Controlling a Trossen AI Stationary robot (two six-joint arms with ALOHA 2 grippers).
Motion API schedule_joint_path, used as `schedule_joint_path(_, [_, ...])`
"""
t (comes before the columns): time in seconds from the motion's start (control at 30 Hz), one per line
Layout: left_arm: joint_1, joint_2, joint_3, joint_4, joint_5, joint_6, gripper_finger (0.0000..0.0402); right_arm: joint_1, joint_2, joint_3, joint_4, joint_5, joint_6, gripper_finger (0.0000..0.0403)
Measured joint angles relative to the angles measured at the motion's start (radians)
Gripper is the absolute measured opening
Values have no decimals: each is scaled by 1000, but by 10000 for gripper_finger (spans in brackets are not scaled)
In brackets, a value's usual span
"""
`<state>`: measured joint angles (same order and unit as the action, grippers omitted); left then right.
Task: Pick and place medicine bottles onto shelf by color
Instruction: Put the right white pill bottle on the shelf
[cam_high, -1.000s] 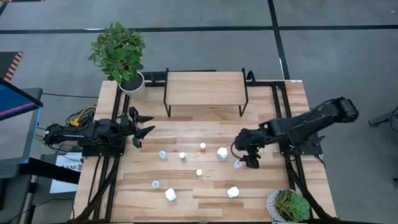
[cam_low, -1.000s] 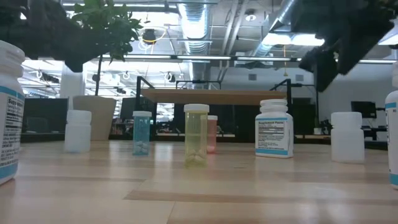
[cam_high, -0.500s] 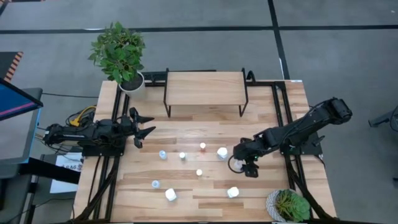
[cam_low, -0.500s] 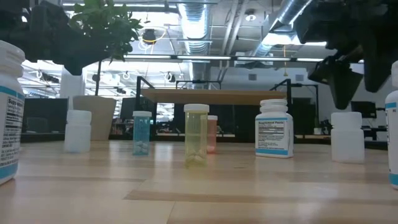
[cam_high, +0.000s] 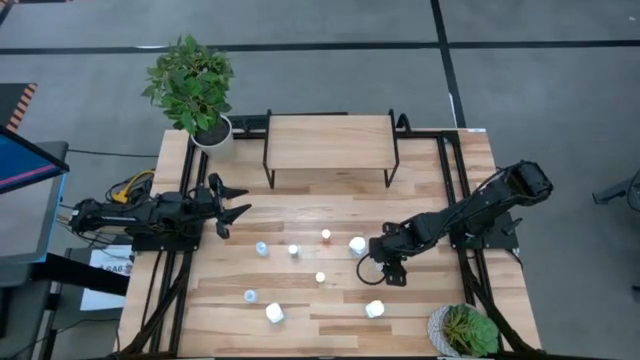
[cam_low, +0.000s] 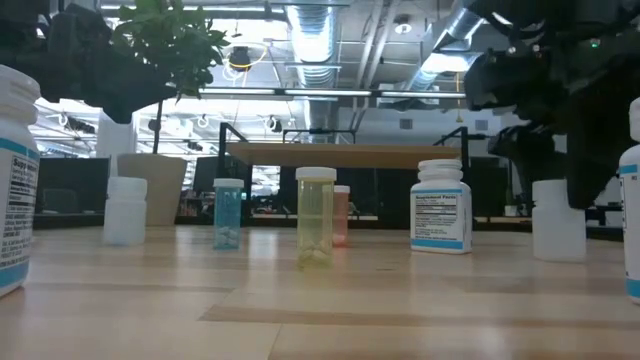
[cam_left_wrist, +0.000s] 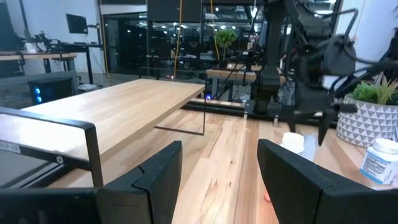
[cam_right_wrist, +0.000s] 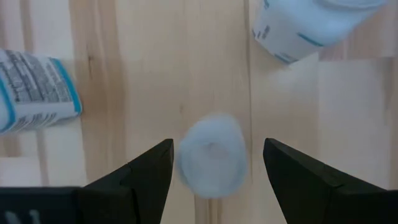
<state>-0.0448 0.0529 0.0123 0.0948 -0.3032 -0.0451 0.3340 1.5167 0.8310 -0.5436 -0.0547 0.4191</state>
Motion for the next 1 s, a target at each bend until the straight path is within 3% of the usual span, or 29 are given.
schedule_joint_path(0.33, [0, 1, 0, 1, 0, 0, 199, 0, 26, 42, -6, 0, 0, 257])
schedule_joint_path(0.77, [0, 1, 0, -2, 0, 0, 199, -2, 24, 63, -72, 0, -1, 134])
schedule_joint_path(1.0, [0, 1, 0, -3, 0, 0, 199, -30, 27, 227, -323, 1, -113, 128])
